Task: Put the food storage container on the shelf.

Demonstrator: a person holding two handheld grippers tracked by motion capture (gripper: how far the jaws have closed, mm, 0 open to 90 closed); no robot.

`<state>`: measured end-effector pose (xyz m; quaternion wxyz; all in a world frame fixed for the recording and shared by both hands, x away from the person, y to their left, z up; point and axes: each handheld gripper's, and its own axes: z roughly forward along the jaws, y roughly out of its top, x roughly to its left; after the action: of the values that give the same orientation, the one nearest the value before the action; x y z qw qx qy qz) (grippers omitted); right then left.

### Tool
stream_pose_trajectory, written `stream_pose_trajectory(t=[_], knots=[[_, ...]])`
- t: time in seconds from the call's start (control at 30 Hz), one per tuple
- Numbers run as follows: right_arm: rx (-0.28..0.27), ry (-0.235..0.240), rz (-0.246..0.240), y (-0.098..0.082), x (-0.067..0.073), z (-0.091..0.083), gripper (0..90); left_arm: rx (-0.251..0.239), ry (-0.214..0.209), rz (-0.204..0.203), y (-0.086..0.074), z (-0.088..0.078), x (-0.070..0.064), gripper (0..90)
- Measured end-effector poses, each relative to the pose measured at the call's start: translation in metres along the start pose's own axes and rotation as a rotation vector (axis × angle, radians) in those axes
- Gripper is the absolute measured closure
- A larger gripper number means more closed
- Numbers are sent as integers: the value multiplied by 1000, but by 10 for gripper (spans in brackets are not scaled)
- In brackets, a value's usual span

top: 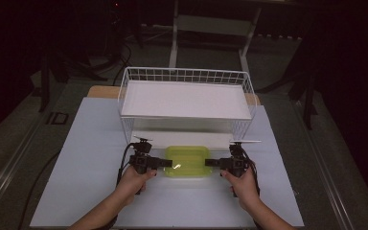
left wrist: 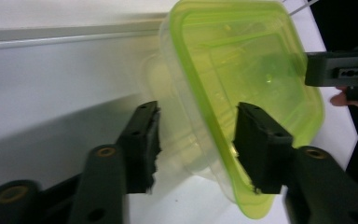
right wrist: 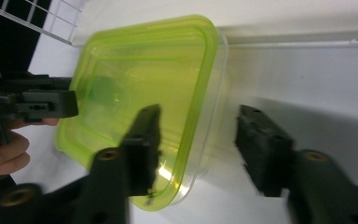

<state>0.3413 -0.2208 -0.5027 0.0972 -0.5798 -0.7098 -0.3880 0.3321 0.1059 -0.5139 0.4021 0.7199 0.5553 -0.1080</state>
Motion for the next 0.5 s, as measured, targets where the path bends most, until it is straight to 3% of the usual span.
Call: stream_pose_trajectory(t=[0.07, 0.13, 0.23, 0.37, 0.5], knots=[[1, -10, 6, -1, 0, 1, 669, -9, -12, -5, 0, -1, 0, 591], [-3, -13, -10, -1, 2, 1, 708, -25, -17, 6, -1, -2, -2, 690], [-13, -41, -35, -4, 8, 0, 740, -26, -18, 12, -4, -3, -3, 706], [-14, -43, -22, -6, 10, -2, 753, -21, -11, 18, -5, -5, -6, 720], [-25, -66, -48, -9, 14, -3, 755, -26, 0, 27, -7, -6, -9, 729]])
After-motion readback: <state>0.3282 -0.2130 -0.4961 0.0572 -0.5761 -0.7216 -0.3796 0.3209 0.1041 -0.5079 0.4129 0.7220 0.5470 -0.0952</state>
